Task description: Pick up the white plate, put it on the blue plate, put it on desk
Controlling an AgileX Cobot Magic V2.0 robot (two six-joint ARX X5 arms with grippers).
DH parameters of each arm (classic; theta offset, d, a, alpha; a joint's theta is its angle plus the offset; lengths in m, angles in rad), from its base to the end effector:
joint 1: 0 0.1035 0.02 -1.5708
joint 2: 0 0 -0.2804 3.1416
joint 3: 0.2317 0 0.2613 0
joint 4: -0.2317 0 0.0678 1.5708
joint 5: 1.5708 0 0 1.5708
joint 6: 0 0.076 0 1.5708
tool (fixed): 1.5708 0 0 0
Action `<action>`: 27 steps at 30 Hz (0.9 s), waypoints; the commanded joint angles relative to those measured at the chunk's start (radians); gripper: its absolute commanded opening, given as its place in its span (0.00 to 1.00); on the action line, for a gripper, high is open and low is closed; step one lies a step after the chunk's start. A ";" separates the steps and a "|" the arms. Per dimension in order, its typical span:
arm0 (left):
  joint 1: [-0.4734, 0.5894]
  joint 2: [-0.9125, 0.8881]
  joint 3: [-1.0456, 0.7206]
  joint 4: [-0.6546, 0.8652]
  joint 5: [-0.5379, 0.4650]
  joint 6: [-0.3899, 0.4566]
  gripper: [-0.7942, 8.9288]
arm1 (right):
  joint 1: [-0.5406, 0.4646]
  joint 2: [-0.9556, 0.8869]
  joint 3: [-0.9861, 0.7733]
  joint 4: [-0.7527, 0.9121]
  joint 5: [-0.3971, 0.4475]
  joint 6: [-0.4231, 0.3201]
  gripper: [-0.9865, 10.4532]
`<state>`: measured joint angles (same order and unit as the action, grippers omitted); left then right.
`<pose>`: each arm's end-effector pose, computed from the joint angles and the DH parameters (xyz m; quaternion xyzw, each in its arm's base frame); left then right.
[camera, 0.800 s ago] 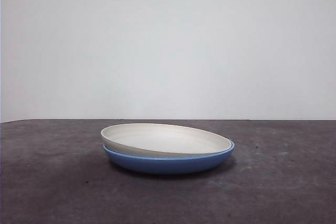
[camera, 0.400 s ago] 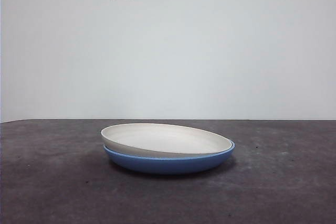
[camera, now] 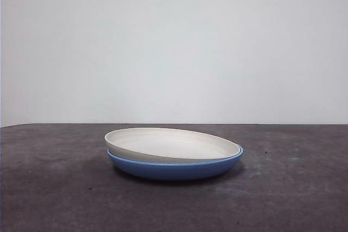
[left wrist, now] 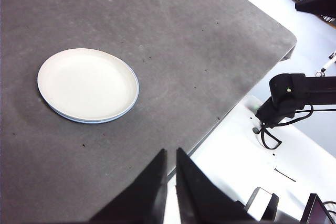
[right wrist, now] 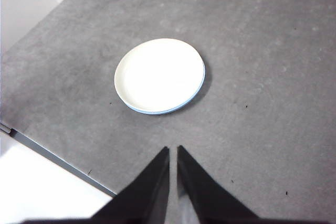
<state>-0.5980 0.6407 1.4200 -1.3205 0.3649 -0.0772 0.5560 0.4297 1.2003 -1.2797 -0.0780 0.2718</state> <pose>0.0285 -0.0522 0.4210 -0.0019 0.2825 -0.4356 0.8546 0.0233 0.0215 0.3705 0.0655 0.2833 0.2657 0.9192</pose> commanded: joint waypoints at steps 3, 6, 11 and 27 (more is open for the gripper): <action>-0.004 0.006 0.011 0.008 -0.002 -0.002 0.10 | 0.006 0.006 0.010 0.019 0.000 0.009 0.10; -0.004 0.006 0.011 0.009 -0.002 -0.002 0.10 | 0.006 0.006 0.010 0.019 0.001 0.009 0.10; 0.008 0.006 0.010 0.009 -0.002 -0.003 0.10 | 0.006 0.006 0.010 0.020 0.001 0.009 0.10; 0.519 -0.249 -0.790 0.882 -0.027 -0.006 0.10 | 0.006 0.006 0.010 0.019 0.001 0.009 0.10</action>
<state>-0.0814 0.4061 0.6933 -0.5198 0.3557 -0.0944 0.5560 0.4297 1.2003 -1.2716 -0.0780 0.2718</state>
